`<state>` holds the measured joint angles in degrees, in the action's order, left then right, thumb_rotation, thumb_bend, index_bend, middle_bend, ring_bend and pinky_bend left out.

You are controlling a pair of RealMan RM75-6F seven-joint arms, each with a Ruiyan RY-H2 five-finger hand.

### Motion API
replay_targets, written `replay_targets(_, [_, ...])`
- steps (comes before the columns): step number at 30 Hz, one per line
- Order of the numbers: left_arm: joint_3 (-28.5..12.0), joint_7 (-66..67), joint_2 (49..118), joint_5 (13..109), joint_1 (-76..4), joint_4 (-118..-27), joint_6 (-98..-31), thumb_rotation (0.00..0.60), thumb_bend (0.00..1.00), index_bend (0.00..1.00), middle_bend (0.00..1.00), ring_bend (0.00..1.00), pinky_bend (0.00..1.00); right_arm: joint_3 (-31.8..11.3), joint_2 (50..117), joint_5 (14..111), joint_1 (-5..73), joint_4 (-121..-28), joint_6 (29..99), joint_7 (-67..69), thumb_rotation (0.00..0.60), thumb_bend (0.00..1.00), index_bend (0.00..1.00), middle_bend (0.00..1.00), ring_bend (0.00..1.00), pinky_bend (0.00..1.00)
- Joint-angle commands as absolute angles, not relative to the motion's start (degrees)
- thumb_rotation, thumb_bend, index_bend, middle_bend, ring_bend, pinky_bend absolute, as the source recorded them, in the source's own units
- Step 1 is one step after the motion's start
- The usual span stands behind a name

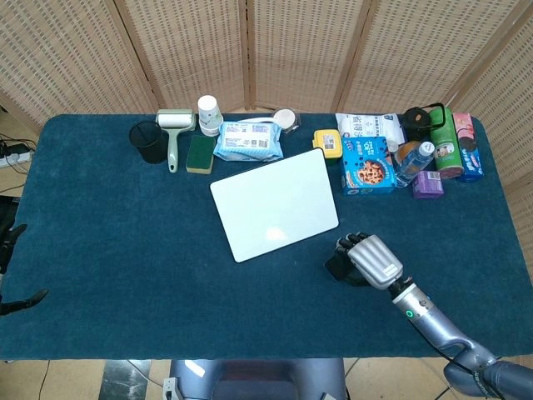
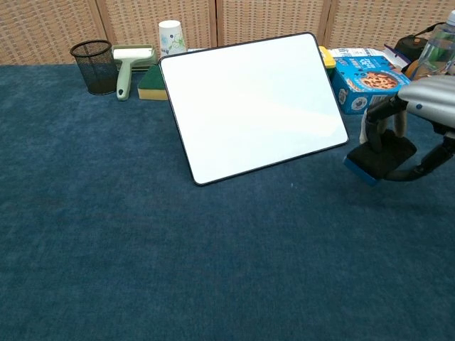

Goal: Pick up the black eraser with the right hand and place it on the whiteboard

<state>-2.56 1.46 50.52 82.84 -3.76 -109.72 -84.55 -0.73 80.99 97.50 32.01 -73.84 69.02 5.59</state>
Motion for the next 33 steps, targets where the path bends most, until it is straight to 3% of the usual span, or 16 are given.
replay_targets(1, [-2.5, 1.3, 50.5, 82.9, -3.8, -109.7, -84.5, 0.600, 0.10, 0.00, 0.00, 0.00, 0.03, -5.0, 83.4, 93.9, 33.3, -73.0, 69.3, 4.3, 0.600, 0.31, 0.54, 0.49, 0.42, 0.47])
replay_targets(21, [-2.5, -0.5, 49.9, 83.1, -3.9, -109.1, -84.2, 0.600, 0.10, 0.00, 0.00, 0.00, 0.03, -18.5, 108.6, 82.3, 42.3, -49.5, 72.2, -8.7, 0.600, 0.33, 0.55, 0.49, 0.42, 0.49])
replay_targets(33, [-2.6, -2.6, 49.4, 83.1, -4.0, -108.1, -83.8, 0.600, 0.10, 0.00, 0.00, 0.00, 0.03, -22.6, 114.1, 77.8, 46.6, -43.3, 72.8, -13.7, 0.600, 0.33, 0.55, 0.49, 0.42, 0.49])
